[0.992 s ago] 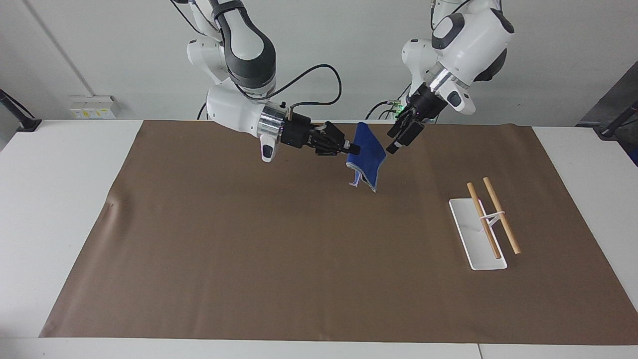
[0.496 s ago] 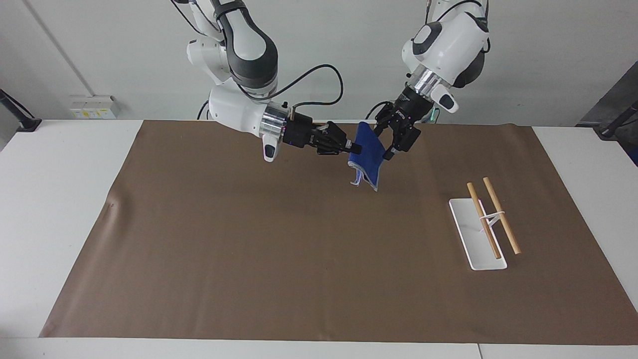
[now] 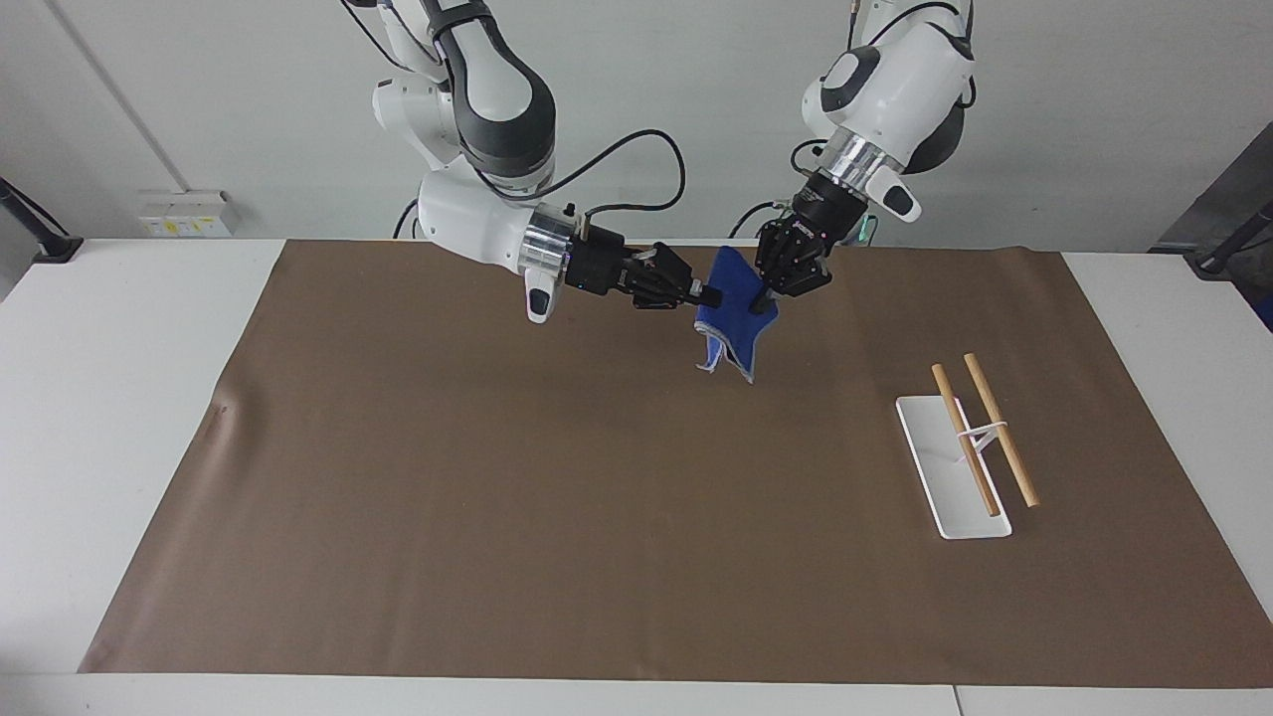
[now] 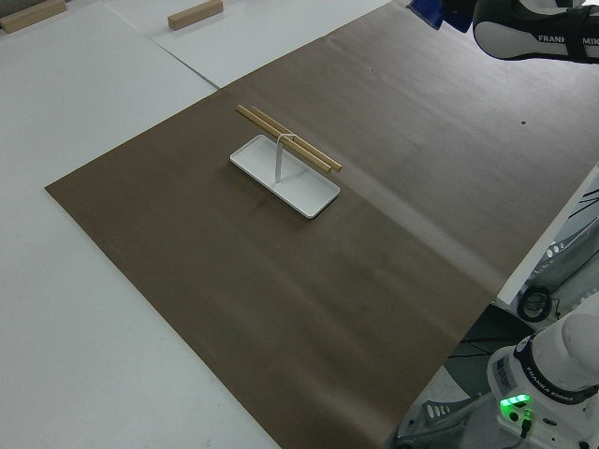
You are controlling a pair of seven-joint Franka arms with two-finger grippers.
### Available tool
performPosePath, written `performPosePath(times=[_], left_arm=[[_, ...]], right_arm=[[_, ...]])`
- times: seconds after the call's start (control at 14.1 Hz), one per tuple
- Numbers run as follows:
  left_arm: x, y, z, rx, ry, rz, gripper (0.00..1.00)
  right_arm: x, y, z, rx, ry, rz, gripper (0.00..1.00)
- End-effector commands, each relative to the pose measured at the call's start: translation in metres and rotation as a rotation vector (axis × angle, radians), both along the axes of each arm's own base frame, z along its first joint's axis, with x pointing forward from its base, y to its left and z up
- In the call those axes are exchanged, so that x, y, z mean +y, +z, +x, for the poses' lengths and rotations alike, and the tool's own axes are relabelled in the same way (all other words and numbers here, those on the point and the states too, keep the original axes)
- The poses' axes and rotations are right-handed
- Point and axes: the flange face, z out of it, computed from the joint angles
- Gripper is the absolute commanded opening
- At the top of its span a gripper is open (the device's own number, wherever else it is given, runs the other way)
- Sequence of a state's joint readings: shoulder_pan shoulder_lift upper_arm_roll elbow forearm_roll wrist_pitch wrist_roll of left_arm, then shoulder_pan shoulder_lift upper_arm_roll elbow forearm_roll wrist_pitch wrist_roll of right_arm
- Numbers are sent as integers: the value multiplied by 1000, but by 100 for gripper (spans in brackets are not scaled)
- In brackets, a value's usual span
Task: Right arm passes towel to left arm to hang
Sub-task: 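Move the left gripper toward the towel held by the right gripper, then grasp the towel with the left gripper while the right gripper releases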
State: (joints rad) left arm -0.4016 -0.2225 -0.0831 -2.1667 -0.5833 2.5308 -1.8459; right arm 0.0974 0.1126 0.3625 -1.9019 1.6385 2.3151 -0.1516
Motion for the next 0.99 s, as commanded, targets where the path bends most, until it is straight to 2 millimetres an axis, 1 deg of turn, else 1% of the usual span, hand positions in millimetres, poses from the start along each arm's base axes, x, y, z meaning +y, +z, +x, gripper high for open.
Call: performPosePath(times=[0.0,0.14,0.21,0.28,0.35,0.42,0.5,0.57,0.64,0.71,0.78,0.92], left_arm=[[4,0,-1,-18,30,-23,0],[5,-2,2,-19,30,-19,0],[10,-1,4,-22,41,-20,0],[14,-1,8,-25,48,-15,0],[15,0,10,-38,48,-9,0],[15,0,11,-53,50,-1,0],[18,1,12,-68,52,7,0],[21,-1,13,-74,60,12,0],[33,-2,19,-83,79,23,0],[37,-3,22,-97,69,40,0],[45,-5,26,-111,76,51,0],[59,-17,40,-135,116,66,0]], right_arm=[[-3,1,-7,-13,-10,0,0],[-6,0,-6,-14,-34,-11,0],[-5,0,-6,-16,-44,-19,0],[0,-2,-9,-15,-59,-35,44],[-3,-6,-9,-19,-109,-68,99],[8,-8,-16,-38,-143,-113,100],[13,-8,-19,-49,-177,-145,100],[14,-10,-20,-62,-188,-170,100],[12,-11,-18,-86,-174,-206,100],[7,-11,-14,-119,-156,-251,100],[2,-12,-9,-155,-135,-304,100],[-16,-14,3,-226,-104,-415,100]])
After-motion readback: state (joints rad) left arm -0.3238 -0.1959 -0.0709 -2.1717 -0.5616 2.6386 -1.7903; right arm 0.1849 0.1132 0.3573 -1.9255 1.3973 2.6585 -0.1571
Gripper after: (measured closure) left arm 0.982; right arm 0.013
